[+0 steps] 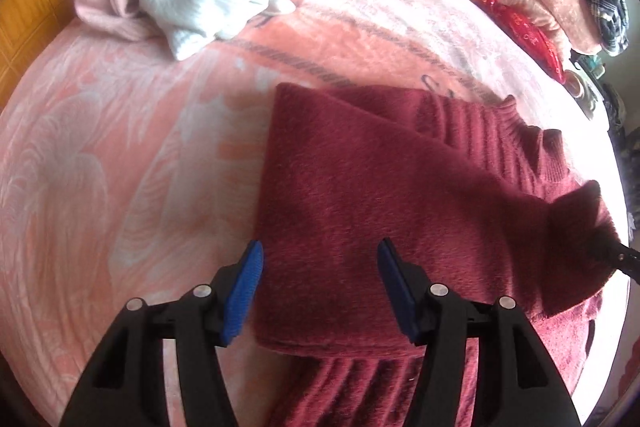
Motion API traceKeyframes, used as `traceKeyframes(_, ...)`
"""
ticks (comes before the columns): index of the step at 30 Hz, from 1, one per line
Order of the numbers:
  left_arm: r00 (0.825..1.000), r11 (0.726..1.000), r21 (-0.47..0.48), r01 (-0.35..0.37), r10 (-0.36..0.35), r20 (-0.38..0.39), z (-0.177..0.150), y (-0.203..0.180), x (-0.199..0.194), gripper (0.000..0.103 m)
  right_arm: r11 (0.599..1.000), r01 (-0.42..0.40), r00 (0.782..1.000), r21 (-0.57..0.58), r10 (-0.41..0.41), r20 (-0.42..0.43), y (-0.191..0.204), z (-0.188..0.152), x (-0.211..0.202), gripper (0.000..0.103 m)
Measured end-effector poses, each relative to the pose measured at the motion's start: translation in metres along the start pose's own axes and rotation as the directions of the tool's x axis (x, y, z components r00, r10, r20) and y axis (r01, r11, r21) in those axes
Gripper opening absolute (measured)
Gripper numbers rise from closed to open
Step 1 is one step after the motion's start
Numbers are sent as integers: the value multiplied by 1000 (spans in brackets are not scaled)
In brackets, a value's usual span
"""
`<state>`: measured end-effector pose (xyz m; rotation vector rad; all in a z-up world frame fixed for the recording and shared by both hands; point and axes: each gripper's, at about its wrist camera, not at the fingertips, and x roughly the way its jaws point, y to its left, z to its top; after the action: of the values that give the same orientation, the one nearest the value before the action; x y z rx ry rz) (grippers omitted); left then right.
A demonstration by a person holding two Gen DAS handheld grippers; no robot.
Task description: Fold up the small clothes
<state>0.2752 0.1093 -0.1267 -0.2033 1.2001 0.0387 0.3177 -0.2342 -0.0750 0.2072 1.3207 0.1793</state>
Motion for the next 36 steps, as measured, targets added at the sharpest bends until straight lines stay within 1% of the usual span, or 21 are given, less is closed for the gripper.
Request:
traceKeyframes(1, 1000, 1000, 8, 3, -3, 0, 1, -6, 1, 60, 1000, 9, 1000, 26, -8, -11, -16, -3, -2, 24)
traceKeyframes(2, 1000, 1000, 15, 4, -4, -2, 1, -11, 2, 60, 998, 26, 999, 49, -24, -28, -34, -6, -3, 31)
traceKeyframes(4, 1000, 1000, 28, -4, 4, -5, 2, -23, 5, 60, 992, 106, 993, 66, -102, -62, -65, -14, -3, 36)
traceKeyframes(5, 1000, 999, 34, -11, 11, -4, 1, -28, 7, 60, 990, 117, 991, 76, -111, -72, -77, -19, -3, 40)
traceKeyframes(6, 1000, 999, 40, -21, 21, -4, 1, -33, 9, 60, 989, 106, 993, 99, -100, -67, -89, -22, -6, 40)
traceKeyframes(8, 999, 998, 54, -32, 32, -3, 0, -41, 11, 60, 988, 31, 998, 150, -24, -52, -111, -27, -9, 40)
traceKeyframes(11, 999, 997, 62, -50, 49, 13, 2, -50, 11, 61, 980, -82, 996, 182, 89, -28, -116, -26, -8, 40)
traceKeyframes(13, 998, 997, 60, -52, 50, 27, 4, -54, 9, 66, 983, -102, 994, 153, 108, -30, -107, -25, -4, 44)
traceKeyframes(14, 998, 997, 61, -48, 46, 32, 4, -56, 9, 67, 987, -97, 994, 131, 103, -36, -100, -21, 1, 49)
traceKeyframes(16, 998, 997, 70, -45, 43, 34, 4, -58, 10, 67, 992, -82, 994, 98, 88, -58, -86, -19, 10, 52)
traceKeyframes(18, 999, 996, 81, -48, 45, 29, 4, -61, 12, 67, 996, -49, 992, 71, 57, -111, -75, -16, 24, 47)
traceKeyframes(19, 999, 995, 86, -46, 45, 22, 4, -61, 14, 68, 998, -37, 991, 58, 44, -128, -69, -17, 29, 32)
traceKeyframes(20, 999, 995, 90, -43, 42, 13, 3, -61, 17, 68, 999, -17, 992, 34, 21, -128, -63, -17, 33, 22)
traceKeyframes(21, 999, 995, 93, -42, 42, 4, 2, -61, 20, 68, 1000, 10, 993, 7, -9, -117, -59, -17, 33, 17)
traceKeyframes(22, 999, 994, 97, -43, 43, 1, 1, -61, 21, 69, 1000, 22, 994, -11, -23, -107, -56, -15, 31, 6)
traceKeyframes(28, 1000, 995, 98, -24, 22, 21, 5, -57, 12, 71, 1000, 2, 1000, -3, -2, -3, -67, -10, -22, 5)
traceKeyframes(29, 999, 995, 97, -19, 16, 28, 6, -57, 8, 71, 1000, 19, 1000, -3, -19, 13, -71, -10, -32, 5)
traceKeyframes(31, 999, 994, 109, -15, 11, 38, 7, -58, 5, 73, 996, 87, 996, 0, -87, 29, -83, -11, -43, 5)
traceKeyframes(33, 999, 991, 128, -26, 20, 45, 6, -62, 5, 73, 991, 130, 992, 29, -130, 7, -94, -11, -37, 5)
traceKeyframes(35, 999, 988, 149, -46, 41, 34, 5, -66, 11, 74, 988, 139, 990, 64, -136, -46, -111, -15, -19, 5)
traceKeyframes(36, 998, 984, 164, -69, 66, 24, 3, -69, 18, 74, 987, 145, 987, 68, -140, -75, -114, -18, -6, 5)
